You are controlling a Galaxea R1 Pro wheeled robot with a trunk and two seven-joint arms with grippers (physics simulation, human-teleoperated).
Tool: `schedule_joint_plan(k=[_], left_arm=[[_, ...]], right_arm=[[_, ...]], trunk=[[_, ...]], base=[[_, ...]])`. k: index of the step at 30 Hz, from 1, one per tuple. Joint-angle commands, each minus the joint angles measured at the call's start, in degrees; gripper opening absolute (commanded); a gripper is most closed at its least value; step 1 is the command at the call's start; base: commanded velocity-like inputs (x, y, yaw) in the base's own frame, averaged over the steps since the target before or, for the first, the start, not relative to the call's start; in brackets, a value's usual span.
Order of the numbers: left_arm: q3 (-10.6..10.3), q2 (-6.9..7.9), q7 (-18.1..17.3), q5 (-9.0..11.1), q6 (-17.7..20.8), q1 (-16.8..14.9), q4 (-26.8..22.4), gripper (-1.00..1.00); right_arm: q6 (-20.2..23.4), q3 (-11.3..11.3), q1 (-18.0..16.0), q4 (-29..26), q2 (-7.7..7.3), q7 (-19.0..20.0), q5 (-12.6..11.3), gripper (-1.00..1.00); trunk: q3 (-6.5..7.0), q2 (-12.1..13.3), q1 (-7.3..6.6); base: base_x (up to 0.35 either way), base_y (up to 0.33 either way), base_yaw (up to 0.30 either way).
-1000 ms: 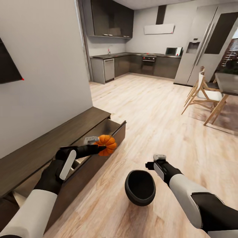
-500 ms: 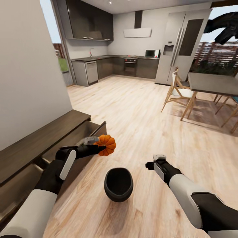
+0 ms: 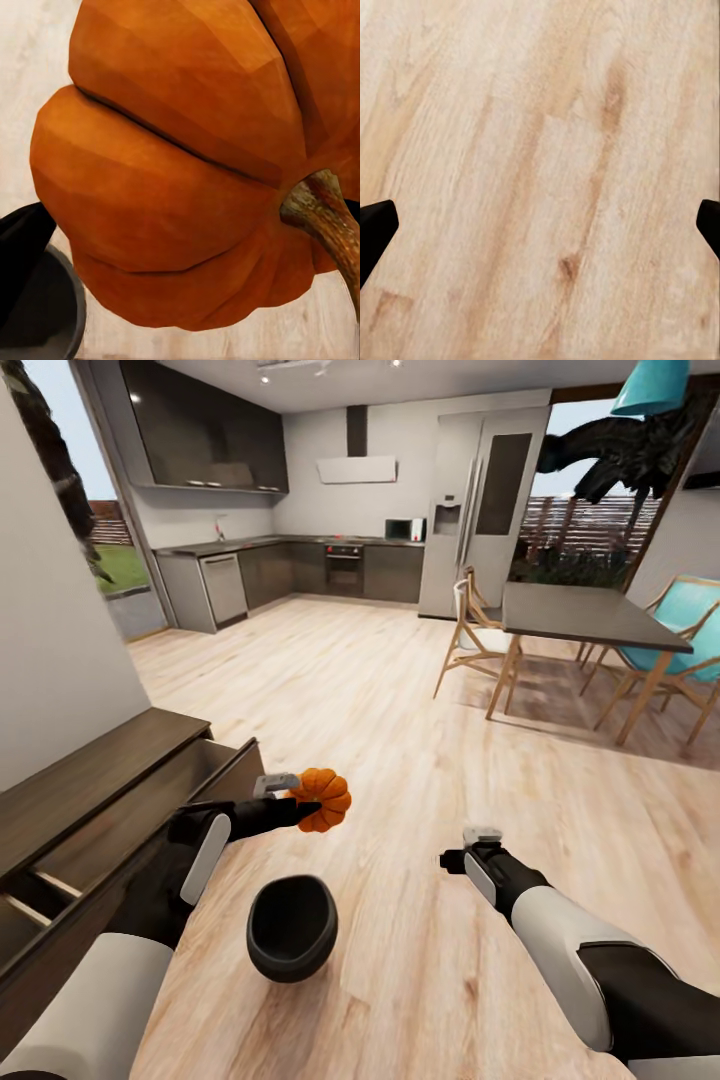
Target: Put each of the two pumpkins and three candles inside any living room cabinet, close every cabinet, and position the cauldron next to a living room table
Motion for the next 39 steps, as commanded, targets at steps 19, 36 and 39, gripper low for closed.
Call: schedule_joint_plan(k=[19, 36, 39], left_arm=[[2.0, 0.03, 0.0, 0.2, 0.2, 0.0, 3.3, -1.00], [5.5, 0.80, 0.1, 0.2, -4.6, 0.0, 12.9, -1.00], [6.4, 0.88, 0.1, 0.2, -5.7, 0.0, 15.1, -1.00]], right_arm=[[0.3, 0.3, 0.0, -0.1, 0.10, -0.1, -0.3, 1.00], [0.3, 3.0, 0.0, 0.2, 1.12, -0.1, -0.2, 1.00], [0.2, 3.6, 0.0, 0.5, 1.60, 0.0, -0.2, 1.00]], trunk=[[1.43, 0.0, 0.00], [2.55, 0.0, 0.00], [2.82, 0.0, 0.00]], base=[[0.001, -0.339, -0.211], [0.202, -0.288, -0.066], [0.289, -0.217, 0.000]])
